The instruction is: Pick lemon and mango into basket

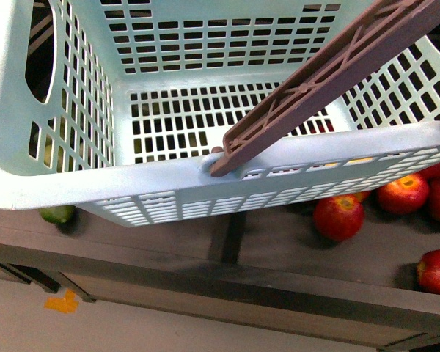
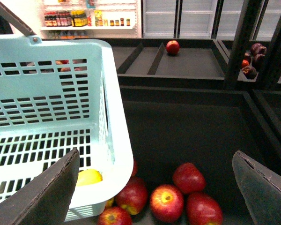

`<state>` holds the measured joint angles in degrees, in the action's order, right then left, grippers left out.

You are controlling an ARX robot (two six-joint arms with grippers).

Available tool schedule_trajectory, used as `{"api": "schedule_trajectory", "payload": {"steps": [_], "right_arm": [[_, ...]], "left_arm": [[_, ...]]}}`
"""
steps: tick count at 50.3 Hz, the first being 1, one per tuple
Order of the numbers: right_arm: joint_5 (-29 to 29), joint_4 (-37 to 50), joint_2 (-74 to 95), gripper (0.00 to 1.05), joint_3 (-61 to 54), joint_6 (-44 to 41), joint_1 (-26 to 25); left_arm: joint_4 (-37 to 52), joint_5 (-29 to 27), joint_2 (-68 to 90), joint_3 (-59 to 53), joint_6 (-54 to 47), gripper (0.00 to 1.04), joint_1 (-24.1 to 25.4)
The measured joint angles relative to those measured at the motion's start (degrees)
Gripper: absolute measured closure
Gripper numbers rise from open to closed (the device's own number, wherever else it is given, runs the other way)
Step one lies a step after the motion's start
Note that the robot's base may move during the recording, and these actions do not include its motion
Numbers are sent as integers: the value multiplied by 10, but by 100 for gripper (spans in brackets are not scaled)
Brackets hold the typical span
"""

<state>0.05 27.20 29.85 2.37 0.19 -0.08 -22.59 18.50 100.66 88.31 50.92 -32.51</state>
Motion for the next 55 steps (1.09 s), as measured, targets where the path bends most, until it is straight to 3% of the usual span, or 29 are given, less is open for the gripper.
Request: {"api": "schedule_trajectory", "payload": {"steps": [55], "right_arm": [[0,0,1,9,0,0,0]], "left_arm": [[0,-4,0,1,-1,100,0]]}}
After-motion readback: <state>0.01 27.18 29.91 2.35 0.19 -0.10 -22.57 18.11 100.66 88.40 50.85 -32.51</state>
